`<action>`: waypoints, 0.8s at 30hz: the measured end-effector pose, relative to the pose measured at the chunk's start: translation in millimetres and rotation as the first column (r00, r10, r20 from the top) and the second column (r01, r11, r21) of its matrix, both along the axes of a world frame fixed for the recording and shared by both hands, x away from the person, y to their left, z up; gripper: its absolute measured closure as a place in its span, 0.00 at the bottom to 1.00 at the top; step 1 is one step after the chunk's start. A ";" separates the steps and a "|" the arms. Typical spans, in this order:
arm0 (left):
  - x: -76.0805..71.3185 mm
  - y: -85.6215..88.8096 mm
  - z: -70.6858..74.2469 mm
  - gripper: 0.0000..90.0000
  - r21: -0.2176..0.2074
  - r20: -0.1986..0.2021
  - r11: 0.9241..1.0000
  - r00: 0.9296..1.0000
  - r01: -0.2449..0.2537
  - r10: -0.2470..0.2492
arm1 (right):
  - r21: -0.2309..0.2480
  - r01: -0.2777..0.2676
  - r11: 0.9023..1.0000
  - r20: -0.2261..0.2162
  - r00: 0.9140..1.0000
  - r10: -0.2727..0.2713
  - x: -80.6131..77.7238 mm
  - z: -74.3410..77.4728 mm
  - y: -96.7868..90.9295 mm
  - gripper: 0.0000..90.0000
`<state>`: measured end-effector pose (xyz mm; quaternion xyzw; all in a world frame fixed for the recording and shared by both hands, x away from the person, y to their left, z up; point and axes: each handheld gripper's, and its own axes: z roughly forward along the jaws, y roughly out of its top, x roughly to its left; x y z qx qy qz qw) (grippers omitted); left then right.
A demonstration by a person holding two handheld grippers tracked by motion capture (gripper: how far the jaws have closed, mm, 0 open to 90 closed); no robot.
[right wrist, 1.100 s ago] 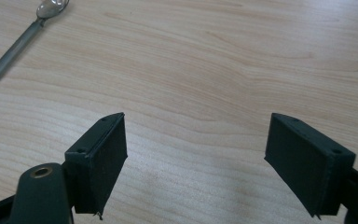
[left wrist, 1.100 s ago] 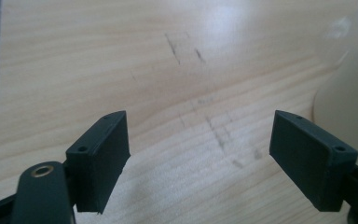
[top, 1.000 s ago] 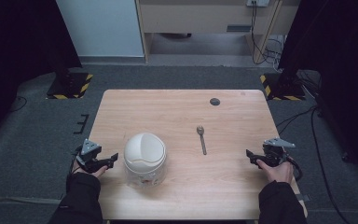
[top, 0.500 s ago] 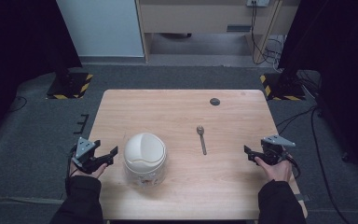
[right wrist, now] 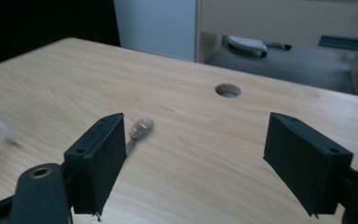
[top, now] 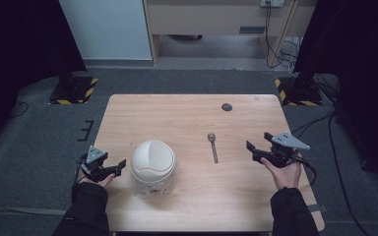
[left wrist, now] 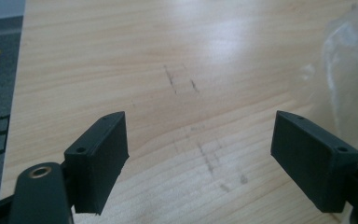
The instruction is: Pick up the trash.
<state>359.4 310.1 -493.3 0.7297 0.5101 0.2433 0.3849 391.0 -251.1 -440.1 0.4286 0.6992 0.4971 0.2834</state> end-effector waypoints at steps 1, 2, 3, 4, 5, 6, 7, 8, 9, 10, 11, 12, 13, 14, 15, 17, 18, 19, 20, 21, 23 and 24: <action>1.1 -0.2 -2.1 0.20 0.009 -0.015 1.000 1.000 0.001 -0.001 | 0.000 0.000 1.000 0.000 1.000 0.000 0.0 0.0 0.0 0.23; 2.1 -0.3 -4.3 0.20 0.017 -0.027 1.000 1.000 0.004 -0.003 | 0.003 -0.009 1.000 0.011 1.000 0.009 -0.1 3.2 3.2 0.23; 3.9 -1.0 -8.6 0.20 0.027 -0.048 1.000 0.999 0.005 -0.004 | 0.005 -0.031 1.000 0.031 0.999 0.031 -0.9 10.8 10.6 0.23; 3.9 -1.0 -8.6 0.19 0.027 -0.048 1.000 0.999 0.005 -0.004 | 0.005 -0.031 1.000 0.031 0.999 0.031 -0.9 10.8 10.6 0.23; 4.7 -0.9 -10.7 0.19 0.038 -0.062 0.999 0.998 0.011 -0.008 | 0.000 -0.041 0.999 0.039 0.998 0.041 -1.1 13.5 13.2 0.23; 5.4 -1.5 -12.6 0.19 0.039 -0.068 0.999 0.998 0.012 -0.009 | 0.008 -0.053 0.999 0.050 0.997 0.053 -1.3 18.1 18.1 0.23; 5.9 -1.9 -14.2 0.19 0.043 -0.077 0.999 0.997 0.013 -0.010 | 0.010 -0.064 0.998 0.058 0.996 0.064 -1.5 22.3 22.1 0.23; 6.4 -2.1 -15.5 0.19 0.048 -0.086 0.999 0.996 0.017 -0.013 | 0.017 -0.075 0.997 0.067 0.995 0.074 -1.4 26.5 26.3 0.23; 6.8 -2.3 -16.4 0.18 0.050 -0.091 0.999 0.996 0.020 -0.015 | 0.017 -0.095 0.995 0.079 0.992 0.093 -1.2 34.8 33.4 0.23; 8.0 -3.1 -18.8 0.18 0.051 -0.103 0.998 0.995 0.024 -0.019 | 0.022 -0.103 0.994 0.087 0.991 0.101 -1.0 39.7 38.0 0.23; 8.0 -3.1 -18.8 0.18 0.051 -0.103 0.998 0.995 0.024 -0.019 | 0.022 -0.103 0.994 0.087 0.991 0.101 -1.0 39.7 38.0 0.23; 9.2 -3.3 -21.1 0.17 0.055 -0.113 0.998 0.993 0.029 -0.022 | 0.029 -0.125 0.992 0.104 0.987 0.121 -0.1 48.9 47.2 0.22; 9.6 -3.5 -22.3 0.17 0.058 -0.120 0.998 0.992 0.031 -0.023 | 0.036 -0.136 0.990 0.109 0.985 0.131 0.4 53.2 52.0 0.22; 9.8 -3.8 -23.5 0.17 0.060 -0.126 0.998 0.992 0.034 -0.026 | 0.043 -0.149 0.988 0.116 0.983 0.143 1.2 57.0 56.9 0.22; 9.8 -3.8 -23.5 0.17 0.060 -0.126 0.998 0.992 0.034 -0.026 | 0.043 -0.149 0.988 0.116 0.983 0.143 1.2 57.0 56.9 0.22; 10.0 -4.2 -25.7 0.16 0.069 -0.137 0.997 0.990 0.042 -0.032 | 0.050 -0.183 0.982 0.133 0.975 0.175 3.2 67.4 73.2 0.21; 10.2 -4.4 -26.4 0.16 0.070 -0.139 0.997 0.990 0.043 -0.033 | 0.050 -0.183 0.982 0.133 0.975 0.175 3.2 67.4 73.2 0.21; 10.5 -4.8 -27.6 0.16 0.071 -0.145 0.996 0.989 0.048 -0.037 | 0.055 -0.203 0.978 0.138 0.971 0.194 4.5 71.8 83.4 0.20; 10.6 -5.1 -28.3 0.16 0.072 -0.148 0.996 0.988 0.049 -0.038 | 0.055 -0.203 0.978 0.138 0.971 0.194 4.5 71.8 83.4 0.20; 10.9 -5.5 -29.4 0.16 0.077 -0.156 0.996 0.987 0.055 -0.042 | 0.056 -0.210 0.976 0.141 0.969 0.201 4.9 73.1 87.1 0.20; 11.4 -6.5 -31.8 0.15 0.087 -0.173 0.994 0.984 0.065 -0.049 | 0.054 -0.235 0.970 0.148 0.963 0.225 6.7 77.6 101.6 0.20; 11.4 -6.5 -31.8 0.14 0.087 -0.173 0.994 0.984 0.065 -0.049 | 0.050 -0.245 0.968 0.150 0.960 0.236 7.3 78.9 106.1 0.20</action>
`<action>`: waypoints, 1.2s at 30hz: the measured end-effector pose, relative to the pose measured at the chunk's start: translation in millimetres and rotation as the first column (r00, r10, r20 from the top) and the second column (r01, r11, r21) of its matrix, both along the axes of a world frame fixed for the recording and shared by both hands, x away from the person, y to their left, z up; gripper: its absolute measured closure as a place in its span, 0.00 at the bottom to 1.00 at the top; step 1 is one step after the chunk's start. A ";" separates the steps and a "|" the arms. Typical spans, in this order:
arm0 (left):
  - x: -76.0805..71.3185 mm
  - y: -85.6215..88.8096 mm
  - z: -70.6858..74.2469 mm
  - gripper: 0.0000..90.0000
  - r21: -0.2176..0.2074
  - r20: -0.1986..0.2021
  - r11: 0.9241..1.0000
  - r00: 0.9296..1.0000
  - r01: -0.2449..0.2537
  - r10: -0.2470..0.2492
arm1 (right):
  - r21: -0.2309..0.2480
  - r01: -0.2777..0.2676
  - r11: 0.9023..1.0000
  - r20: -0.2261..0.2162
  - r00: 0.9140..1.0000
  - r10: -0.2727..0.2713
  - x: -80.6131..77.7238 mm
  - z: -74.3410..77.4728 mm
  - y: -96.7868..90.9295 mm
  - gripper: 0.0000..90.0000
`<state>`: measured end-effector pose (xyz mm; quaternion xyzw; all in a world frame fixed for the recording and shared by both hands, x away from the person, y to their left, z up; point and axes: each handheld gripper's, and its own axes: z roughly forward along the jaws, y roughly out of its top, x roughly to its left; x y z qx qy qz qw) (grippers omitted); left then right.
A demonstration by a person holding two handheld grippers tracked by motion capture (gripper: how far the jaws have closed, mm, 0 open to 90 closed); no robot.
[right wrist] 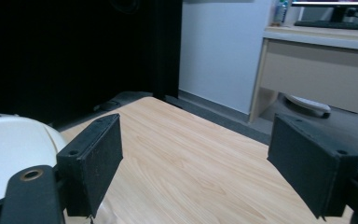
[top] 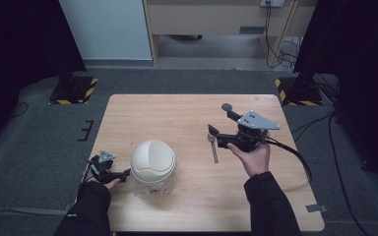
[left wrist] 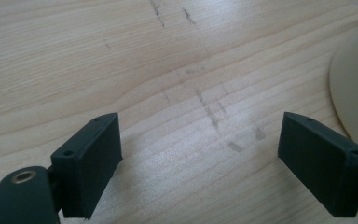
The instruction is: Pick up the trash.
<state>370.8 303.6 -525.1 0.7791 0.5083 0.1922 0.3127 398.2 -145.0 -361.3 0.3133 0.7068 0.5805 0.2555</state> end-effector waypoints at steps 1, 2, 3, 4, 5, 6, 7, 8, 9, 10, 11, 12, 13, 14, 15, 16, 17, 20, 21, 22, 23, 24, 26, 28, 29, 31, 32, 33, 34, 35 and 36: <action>0.1 -0.3 -0.8 0.14 0.002 -0.004 1.000 1.000 0.001 -0.001 | 0.000 0.000 1.000 0.000 1.000 0.000 0.0 0.0 0.0 0.20; 0.2 -0.6 -1.5 0.14 0.002 -0.007 1.000 1.000 0.002 -0.002 | 0.002 -0.010 1.000 0.001 1.000 0.010 0.6 1.1 4.7 0.20; 0.4 -0.9 -2.2 0.14 0.002 -0.013 1.000 1.000 0.006 -0.006 | -0.001 -0.017 1.000 0.000 1.000 0.017 1.0 2.3 9.4 0.20; 0.5 -1.3 -3.0 0.13 0.006 -0.018 1.000 1.000 0.009 -0.009 | -0.005 -0.022 1.000 0.003 1.000 0.022 1.4 3.4 14.1 0.20; 0.7 -1.6 -3.7 0.13 0.012 -0.018 1.000 1.000 0.014 -0.014 | -0.004 -0.029 1.000 0.006 1.000 0.029 1.9 4.3 18.8 0.20; 0.9 -1.9 -3.8 0.12 0.015 -0.017 1.000 1.000 0.016 -0.016 | -0.001 -0.037 0.999 0.007 0.999 0.038 2.4 5.2 23.6 0.20; 1.1 -2.0 -4.0 0.12 0.014 -0.016 1.000 1.000 0.018 -0.018 | 0.000 -0.047 0.999 0.006 0.999 0.047 2.5 6.0 28.4 0.20; 1.2 -2.0 -4.3 0.12 0.012 -0.014 1.000 1.000 0.019 -0.019 | -0.002 -0.057 0.998 0.007 0.998 0.057 2.6 6.9 34.5 0.20; 1.2 -2.1 -4.7 0.10 0.012 -0.012 1.000 1.000 0.019 -0.019 | -0.007 -0.072 0.997 0.011 0.997 0.072 2.9 7.7 42.8 0.20; 1.2 -2.2 -4.8 0.10 0.014 -0.012 1.000 1.000 0.022 -0.021 | -0.007 -0.072 0.997 0.011 0.997 0.072 2.9 7.7 42.8 0.20; 1.2 -2.4 -4.9 0.10 0.018 -0.012 1.000 1.000 0.025 -0.024 | -0.008 -0.080 0.997 0.011 0.997 0.080 2.7 8.1 47.7 0.20; 1.2 -2.7 -5.3 0.09 0.017 -0.011 0.999 1.000 0.027 -0.027 | -0.009 -0.089 0.996 0.010 0.996 0.089 2.0 8.2 53.7 0.20; 1.2 -2.7 -5.5 0.09 0.018 -0.010 0.999 1.000 0.029 -0.029 | -0.008 -0.097 0.995 0.010 0.995 0.097 1.6 7.9 58.6 0.20; 1.2 -2.8 -5.7 0.07 0.018 -0.009 0.999 1.000 0.030 -0.030 | -0.015 -0.110 0.994 0.010 0.994 0.110 1.0 6.6 67.0 0.20; 1.3 -3.1 -6.2 0.07 0.017 -0.008 0.999 0.999 0.033 -0.033 | -0.010 -0.117 0.993 0.007 0.993 0.118 0.7 5.1 71.5 0.20; 1.3 -3.1 -6.3 0.07 0.017 -0.007 0.999 0.999 0.034 -0.033 | -0.007 -0.127 0.992 0.000 0.992 0.127 0.6 3.3 75.7 0.20; 1.3 -3.1 -6.4 0.07 0.017 -0.007 0.999 0.999 0.034 -0.034 | -0.011 -0.133 0.991 -0.001 0.991 0.133 0.6 1.1 80.0 0.20; 1.4 -3.0 -6.5 0.06 0.016 -0.006 0.999 0.999 0.035 -0.035 | -0.022 -0.145 0.989 -0.013 0.989 0.145 0.5 -5.2 89.3 0.20; 1.4 -2.9 -6.6 0.06 0.016 -0.005 0.999 0.999 0.036 -0.036 | -0.026 -0.154 0.988 -0.019 0.988 0.154 0.4 -8.4 93.0 0.20; 1.4 -2.8 -6.6 0.06 0.016 -0.005 0.999 0.999 0.036 -0.036 | -0.030 -0.161 0.987 -0.025 0.987 0.160 0.1 -11.6 96.6 0.20; 1.4 -2.9 -6.7 0.06 0.017 -0.005 0.999 0.999 0.037 -0.036 | -0.039 -0.171 0.985 -0.043 0.985 0.169 -1.2 -18.0 103.4 0.20; 1.4 -2.9 -6.7 0.06 0.017 -0.005 0.999 0.999 0.037 -0.036 | -0.039 -0.171 0.985 -0.043 0.985 0.169 -1.2 -18.0 103.4 0.20; 1.4 -2.9 -6.8 0.06 0.017 -0.004 0.999 0.999 0.037 -0.037 | -0.042 -0.182 0.982 -0.059 0.982 0.179 -2.5 -25.0 108.9 0.21; 1.4 -2.8 -6.9 0.06 0.017 -0.003 0.999 0.999 0.037 -0.037 | -0.067 -0.192 0.979 -0.078 0.979 0.187 -4.4 -35.4 115.3 0.21; 1.4 -2.8 -6.9 0.06 0.017 -0.003 0.999 0.999 0.038 -0.038 | -0.075 -0.198 0.977 -0.086 0.978 0.191 -5.2 -39.0 117.4 0.21; 1.4 -2.8 -6.9 0.06 0.017 -0.003 0.999 0.999 0.038 -0.038 | -0.082 -0.202 0.976 -0.094 0.976 0.194 -5.9 -42.3 119.6 0.21; 1.4 -2.7 -7.0 0.06 0.017 -0.002 0.999 0.999 0.038 -0.038 | -0.088 -0.207 0.974 -0.101 0.975 0.198 -6.4 -45.6 121.5 0.21; 1.4 -2.8 -7.0 0.06 0.017 -0.002 0.999 0.999 0.038 -0.038 | -0.098 -0.211 0.973 -0.110 0.973 0.201 -7.2 -51.7 125.1 0.22; 1.5 -2.7 -6.9 0.06 0.017 -0.003 0.999 0.999 0.038 -0.038 | -0.098 -0.211 0.973 -0.110 0.973 0.201 -7.2 -51.7 125.1 0.22; 1.5 -2.8 -7.0 0.06 0.017 -0.003 0.999 0.999 0.038 -0.038 | -0.116 -0.216 0.969 -0.120 0.972 0.202 -7.8 -57.3 128.1 0.22; 1.5 -2.8 -7.0 0.06 0.017 -0.003 0.999 0.999 0.038 -0.038 | -0.116 -0.216 0.969 -0.120 0.972 0.202 -7.8 -57.3 128.1 0.22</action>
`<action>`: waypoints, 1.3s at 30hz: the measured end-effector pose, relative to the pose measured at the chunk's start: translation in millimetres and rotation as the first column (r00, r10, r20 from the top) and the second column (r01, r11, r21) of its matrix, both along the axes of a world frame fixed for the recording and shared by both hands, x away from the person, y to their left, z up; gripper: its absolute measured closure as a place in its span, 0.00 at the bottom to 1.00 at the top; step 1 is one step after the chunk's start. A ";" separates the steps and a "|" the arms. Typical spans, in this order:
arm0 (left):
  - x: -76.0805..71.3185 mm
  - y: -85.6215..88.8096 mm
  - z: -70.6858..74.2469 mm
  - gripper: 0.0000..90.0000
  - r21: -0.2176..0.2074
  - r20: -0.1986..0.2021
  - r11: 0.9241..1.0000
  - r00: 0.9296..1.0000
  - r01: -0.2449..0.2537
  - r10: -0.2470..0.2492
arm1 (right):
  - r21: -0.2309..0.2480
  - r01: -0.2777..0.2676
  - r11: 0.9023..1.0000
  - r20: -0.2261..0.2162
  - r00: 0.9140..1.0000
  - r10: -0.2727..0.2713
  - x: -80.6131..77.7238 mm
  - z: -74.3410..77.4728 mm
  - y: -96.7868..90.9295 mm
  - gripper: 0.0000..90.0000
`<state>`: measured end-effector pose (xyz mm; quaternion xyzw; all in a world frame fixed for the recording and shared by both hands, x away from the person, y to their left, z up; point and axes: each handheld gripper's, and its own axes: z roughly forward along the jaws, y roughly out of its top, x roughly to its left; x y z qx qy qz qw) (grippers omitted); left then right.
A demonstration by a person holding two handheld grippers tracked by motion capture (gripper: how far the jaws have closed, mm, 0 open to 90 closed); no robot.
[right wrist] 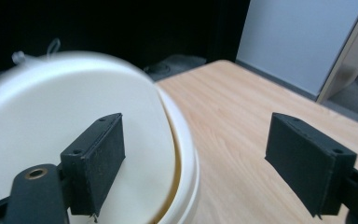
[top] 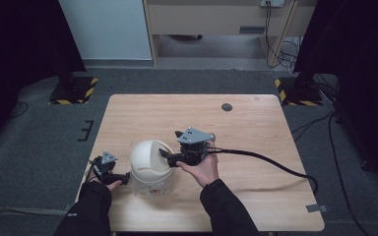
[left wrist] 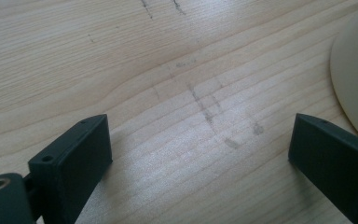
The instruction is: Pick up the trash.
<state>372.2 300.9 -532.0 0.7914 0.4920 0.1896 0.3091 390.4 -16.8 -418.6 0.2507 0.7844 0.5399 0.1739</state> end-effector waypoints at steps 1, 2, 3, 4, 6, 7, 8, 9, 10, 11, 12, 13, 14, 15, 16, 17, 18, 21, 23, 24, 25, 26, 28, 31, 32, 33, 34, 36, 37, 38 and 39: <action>0.0 0.0 0.0 0.06 0.000 0.000 1.000 1.000 0.000 0.000 | -0.010 -0.002 1.000 -0.002 1.000 0.002 -0.2 -2.0 0.9 0.22; 0.0 0.0 -0.1 0.06 0.000 0.000 1.000 1.000 0.000 0.000 | -0.022 -0.003 1.000 -0.008 1.000 0.003 -0.7 -4.5 2.0 0.22; 0.0 0.0 -0.1 0.06 0.000 0.000 1.000 1.000 0.000 0.000 | -0.035 -0.006 0.999 -0.013 1.000 0.006 -1.6 -9.1 4.0 0.22; 0.0 0.1 -0.1 0.06 0.000 0.000 1.000 1.000 0.001 -0.001 | -0.035 -0.006 0.999 -0.013 1.000 0.006 -1.6 -9.1 4.0 0.22; 0.0 0.1 -0.2 0.05 -0.001 0.002 1.000 1.000 0.001 -0.001 | -0.041 -0.007 0.999 -0.017 1.000 0.006 -1.9 -10.5 4.7 0.22; 0.1 0.1 -0.2 0.05 0.000 0.001 1.000 1.000 0.001 -0.001 | -0.042 -0.007 0.999 -0.017 1.000 0.006 -1.9 -10.6 4.8 0.22; 0.1 0.2 -0.3 0.05 0.000 0.002 1.000 1.000 0.001 -0.001 | -0.043 -0.007 0.999 -0.019 1.000 0.007 -2.0 -10.1 4.6 0.22; 0.1 0.2 -0.3 0.05 0.000 0.002 1.000 1.000 0.001 -0.001 | -0.037 -0.006 0.999 -0.021 1.000 0.006 -2.1 -9.1 4.3 0.23; 0.1 0.3 -0.4 0.05 0.000 0.003 1.000 1.000 0.002 -0.002 | -0.035 -0.005 0.999 -0.019 1.000 0.005 -2.2 -7.7 3.5 0.23; 0.0 0.3 -0.4 0.05 0.000 0.003 1.000 1.000 0.002 -0.002 | -0.030 -0.002 1.000 -0.010 1.000 0.001 -2.3 -4.6 1.5 0.24; 0.0 0.3 -0.4 0.05 0.000 0.003 1.000 1.000 0.002 -0.002 | -0.030 -0.002 1.000 -0.010 1.000 0.001 -2.3 -4.6 1.5 0.24; 0.0 0.4 -0.5 0.05 -0.001 0.004 1.000 1.000 0.002 -0.002 | -0.030 0.006 1.000 0.004 1.000 -0.006 -1.9 0.8 -2.1 0.23; 0.0 0.4 -0.5 0.05 -0.001 0.004 1.000 1.000 0.002 -0.002 | -0.030 0.006 1.000 0.004 1.000 -0.006 -1.9 0.8 -2.1 0.23; 0.0 0.4 -0.6 0.05 -0.001 0.004 1.000 1.000 0.003 -0.003 | -0.025 0.015 1.000 0.018 1.000 -0.015 -1.4 6.4 -5.6 0.23; 0.0 0.4 -0.6 0.05 -0.001 0.004 1.000 1.000 0.003 -0.003 | -0.025 0.015 1.000 0.018 1.000 -0.015 -1.4 6.4 -5.6 0.23; 0.0 0.4 -0.6 0.05 -0.001 0.005 1.000 1.000 0.003 -0.003 | -0.024 0.019 1.000 0.026 0.999 -0.018 -0.9 10.3 -8.3 0.23; 0.0 0.5 -0.7 0.05 -0.001 0.006 1.000 1.000 0.003 -0.003 | -0.019 0.027 0.999 0.035 0.999 -0.026 -0.3 14.5 -11.0 0.23; 0.1 0.5 -1.1 0.04 -0.002 0.008 1.000 1.000 0.005 -0.005 | 0.004 0.062 0.998 0.068 0.996 -0.063 3.4 33.3 -24.4 0.23; 0.1 0.6 -1.4 0.04 -0.004 0.009 1.000 1.000 0.007 -0.007 | 0.013 0.088 0.996 0.083 0.993 -0.089 5.7 43.9 -33.1 0.24; 0.1 0.6 -1.5 0.04 -0.004 0.009 1.000 1.000 0.008 -0.008 | 0.023 0.096 0.995 0.087 0.991 -0.098 6.7 46.9 -36.5 0.24; 0.1 0.6 -1.5 0.03 -0.004 0.009 1.000 1.000 0.008 -0.008 | 0.023 0.096 0.995 0.087 0.991 -0.098 6.7 46.9 -36.5 0.24; 0.0 0.5 -1.6 0.03 -0.004 0.010 1.000 1.000 0.008 -0.008 | 0.067 0.126 0.990 0.076 0.989 -0.131 9.6 53.2 -47.2 0.26; 0.1 0.6 -1.7 0.03 -0.004 0.010 1.000 1.000 0.009 -0.009 | 0.073 0.143 0.987 0.078 0.986 -0.148 11.4 55.2 -53.2 0.26; 0.2 0.6 -2.0 0.03 -0.005 0.012 1.000 1.000 0.009 -0.009 | 0.080 0.212 0.974 0.072 0.973 -0.218 18.4 55.2 -77.4 0.27; 0.2 0.5 -2.0 0.03 -0.005 0.012 1.000 1.000 0.009 -0.009 | 0.077 0.222 0.972 0.071 0.971 -0.228 19.8 53.6 -81.5 0.28; 0.2 0.5 -2.1 0.03 -0.005 0.012 1.000 1.000 0.009 -0.009 | 0.077 0.222 0.972 0.071 0.971 -0.228 19.8 53.6 -81.5 0.28; 0.2 0.5 -2.1 0.02 -0.005 0.012 1.000 1.000 0.009 -0.009 | 0.073 0.234 0.969 0.065 0.969 -0.239 21.7 50.8 -86.6 0.28; 0.2 0.5 -2.1 0.02 -0.005 0.013 1.000 1.000 0.009 -0.009 | 0.065 0.262 0.963 0.050 0.963 -0.265 25.6 42.3 -96.6 0.29; 0.2 0.5 -2.2 0.02 -0.005 0.013 1.000 1.000 0.010 -0.009 | 0.046 0.285 0.957 0.037 0.957 -0.287 28.6 33.4 -104.1 0.29; 0.2 0.5 -2.2 0.02 -0.006 0.013 1.000 1.000 0.010 -0.010 | 0.046 0.285 0.957 0.037 0.957 -0.287 28.6 33.4 -104.1 0.29; 0.2 0.6 -2.3 0.02 -0.006 0.013 1.000 1.000 0.010 -0.010 | 0.038 0.293 0.955 0.032 0.955 -0.294 29.8 29.9 -106.5 0.30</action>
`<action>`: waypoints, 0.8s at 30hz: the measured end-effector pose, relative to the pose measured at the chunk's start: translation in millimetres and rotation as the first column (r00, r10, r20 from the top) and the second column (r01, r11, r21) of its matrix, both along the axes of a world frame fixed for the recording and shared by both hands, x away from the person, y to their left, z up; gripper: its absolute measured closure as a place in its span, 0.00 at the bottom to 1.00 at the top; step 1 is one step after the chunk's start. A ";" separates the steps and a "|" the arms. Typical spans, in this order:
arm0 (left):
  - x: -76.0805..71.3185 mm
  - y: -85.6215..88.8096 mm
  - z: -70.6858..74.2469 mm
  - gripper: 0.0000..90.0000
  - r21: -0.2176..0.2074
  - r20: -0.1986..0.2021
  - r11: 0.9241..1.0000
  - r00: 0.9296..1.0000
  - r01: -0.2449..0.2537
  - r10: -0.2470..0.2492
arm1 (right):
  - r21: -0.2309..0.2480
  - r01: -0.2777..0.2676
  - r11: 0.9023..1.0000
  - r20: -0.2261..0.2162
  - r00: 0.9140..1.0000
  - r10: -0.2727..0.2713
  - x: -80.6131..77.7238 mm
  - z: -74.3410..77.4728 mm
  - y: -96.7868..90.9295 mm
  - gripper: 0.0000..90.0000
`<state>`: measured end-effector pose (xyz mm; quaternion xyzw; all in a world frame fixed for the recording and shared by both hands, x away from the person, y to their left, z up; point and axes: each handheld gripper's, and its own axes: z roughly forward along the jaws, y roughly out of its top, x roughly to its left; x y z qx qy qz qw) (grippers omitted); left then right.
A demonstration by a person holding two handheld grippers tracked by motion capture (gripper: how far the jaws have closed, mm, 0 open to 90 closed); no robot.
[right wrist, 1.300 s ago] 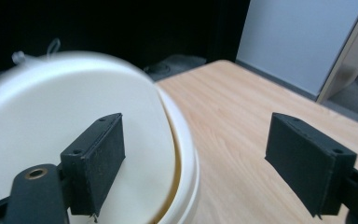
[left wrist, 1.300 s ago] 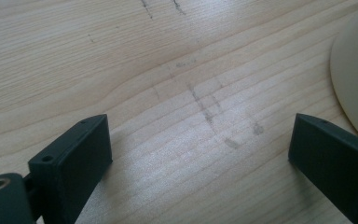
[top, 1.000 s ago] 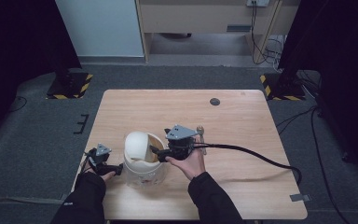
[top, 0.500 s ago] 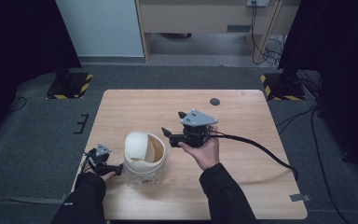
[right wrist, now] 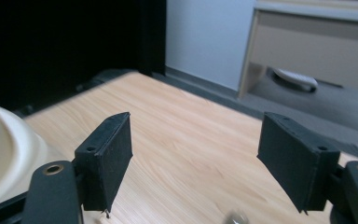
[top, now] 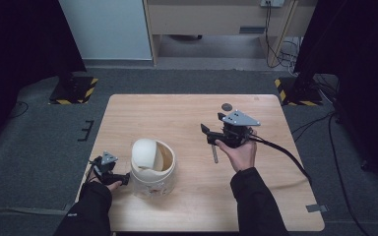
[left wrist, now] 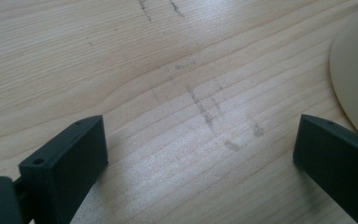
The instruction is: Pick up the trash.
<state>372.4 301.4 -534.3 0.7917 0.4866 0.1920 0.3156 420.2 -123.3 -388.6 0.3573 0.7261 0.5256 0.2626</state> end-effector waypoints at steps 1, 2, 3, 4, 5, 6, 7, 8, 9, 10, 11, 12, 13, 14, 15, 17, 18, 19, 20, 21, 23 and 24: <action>0.0 0.0 0.0 0.02 0.000 0.000 1.000 1.000 0.000 0.000 | -0.010 0.013 1.000 -0.009 1.000 -0.013 2.0 -5.9 -3.8 0.31; 0.0 0.0 -0.1 0.02 -0.001 0.000 1.000 1.000 0.000 0.000 | -0.019 0.023 1.000 -0.019 1.000 -0.024 3.8 -10.7 -6.6 0.31; 0.0 0.0 -0.1 0.02 0.000 0.001 1.000 1.000 0.000 0.000 | -0.023 0.033 0.999 -0.028 0.999 -0.034 5.8 -15.6 -9.1 0.31; 0.0 0.0 -0.1 0.02 0.000 0.001 1.000 1.000 0.000 0.000 | -0.029 0.042 0.999 -0.036 0.998 -0.043 7.8 -20.4 -11.5 0.32; 0.0 0.0 -0.1 0.02 -0.001 0.001 1.000 1.000 0.000 0.000 | -0.038 0.048 0.998 -0.044 0.998 -0.050 9.8 -25.1 -13.4 0.32; 0.0 0.0 -0.2 0.02 -0.001 0.001 1.000 1.000 0.000 0.000 | -0.042 0.058 0.997 -0.051 0.997 -0.060 11.8 -29.9 -14.9 0.32; 0.0 -0.1 -0.2 0.02 -0.001 0.001 1.000 1.000 0.001 -0.001 | -0.052 0.063 0.997 -0.059 0.996 -0.066 13.8 -34.4 -16.2 0.33; 0.0 -0.1 -0.3 0.02 -0.001 0.002 1.000 1.000 0.001 -0.001 | -0.062 0.068 0.996 -0.064 0.995 -0.072 15.3 -37.8 -16.9 0.33; 0.0 -0.1 -0.3 0.02 -0.001 0.002 1.000 1.000 0.001 -0.001 | -0.069 0.075 0.995 -0.072 0.994 -0.080 17.8 -43.6 -17.8 0.32; 0.0 -0.1 -0.4 0.02 -0.001 0.002 1.000 1.000 0.001 -0.001 | -0.093 0.085 0.992 -0.082 0.992 -0.092 21.1 -51.1 -18.7 0.32; 0.0 -0.1 -0.4 0.02 -0.001 0.002 1.000 1.000 0.001 -0.001 | -0.093 0.085 0.992 -0.082 0.992 -0.092 21.1 -51.1 -18.7 0.32; 0.0 -0.2 -0.3 0.02 -0.001 0.001 1.000 1.000 0.001 -0.001 | -0.098 0.091 0.991 -0.101 0.990 -0.101 25.2 -60.3 -19.1 0.33; 0.0 -0.2 -0.3 0.02 -0.001 0.001 1.000 1.000 0.001 -0.001 | -0.098 0.091 0.991 -0.101 0.990 -0.101 25.2 -60.3 -19.1 0.33; 0.1 -0.2 -0.3 0.02 0.000 0.001 1.000 1.000 0.001 -0.001 | -0.122 0.096 0.988 -0.113 0.988 -0.110 28.7 -68.4 -18.8 0.34; 0.1 -0.2 -0.3 0.02 0.000 0.001 1.000 1.000 0.001 -0.001 | -0.122 0.096 0.988 -0.113 0.988 -0.110 28.7 -68.4 -18.8 0.34; 0.1 -0.2 -0.3 0.02 -0.001 0.000 1.000 1.000 0.001 -0.001 | -0.165 0.095 0.982 -0.120 0.986 -0.115 31.6 -74.5 -16.1 0.34; 0.1 -0.1 -0.3 0.02 0.000 0.001 1.000 1.000 0.002 -0.002 | -0.185 0.092 0.978 -0.135 0.984 -0.118 34.7 -81.2 -12.1 0.35; 0.1 -0.1 -0.3 0.02 0.000 0.001 1.000 1.000 0.002 -0.002 | -0.185 0.092 0.978 -0.135 0.984 -0.118 34.7 -81.2 -12.1 0.35; 0.1 -0.1 -0.3 0.02 -0.001 0.001 1.000 1.000 0.003 -0.003 | -0.210 0.090 0.974 -0.152 0.981 -0.123 38.9 -88.5 -8.2 0.36; 0.1 0.0 -0.3 0.02 0.000 0.001 1.000 1.000 0.004 -0.004 | -0.217 0.091 0.972 -0.155 0.980 -0.126 40.3 -90.9 -7.0 0.36; 0.1 0.0 -0.3 0.02 0.000 0.000 1.000 1.000 0.004 -0.004 | -0.221 0.094 0.971 -0.162 0.978 -0.131 41.9 -93.8 -5.2 0.37; 0.1 0.0 -0.3 0.02 -0.001 0.000 1.000 1.000 0.004 -0.004 | -0.227 0.097 0.969 -0.171 0.976 -0.137 44.0 -97.3 -3.3 0.38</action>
